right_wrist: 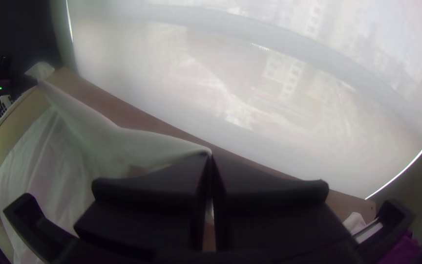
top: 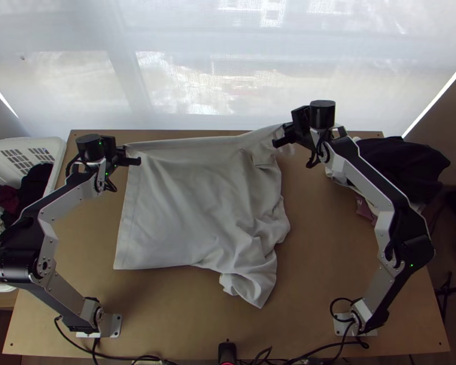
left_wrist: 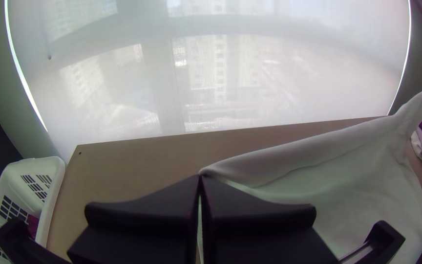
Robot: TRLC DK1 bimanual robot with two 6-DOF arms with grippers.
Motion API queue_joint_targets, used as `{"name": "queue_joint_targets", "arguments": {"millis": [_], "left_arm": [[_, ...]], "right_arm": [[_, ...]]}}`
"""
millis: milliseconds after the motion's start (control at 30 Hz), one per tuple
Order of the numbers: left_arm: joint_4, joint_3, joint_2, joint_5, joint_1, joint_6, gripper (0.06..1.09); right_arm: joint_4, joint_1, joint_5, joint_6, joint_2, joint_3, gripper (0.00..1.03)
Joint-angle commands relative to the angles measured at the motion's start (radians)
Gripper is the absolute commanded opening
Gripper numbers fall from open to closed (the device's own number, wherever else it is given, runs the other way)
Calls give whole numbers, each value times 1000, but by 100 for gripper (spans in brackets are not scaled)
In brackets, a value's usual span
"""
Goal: Fold the t-shirt
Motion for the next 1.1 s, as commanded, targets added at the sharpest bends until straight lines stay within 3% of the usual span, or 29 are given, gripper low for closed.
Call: {"name": "queue_joint_targets", "arguments": {"millis": [0,1067], "left_arm": [[5,-57,-38,3,0,-1,9],[25,-358,-249,23,-10,-3,9]], "right_arm": [[14,7,1,6,-80,-121,3],[35,64,-1,35,-390,-565,3]]}}
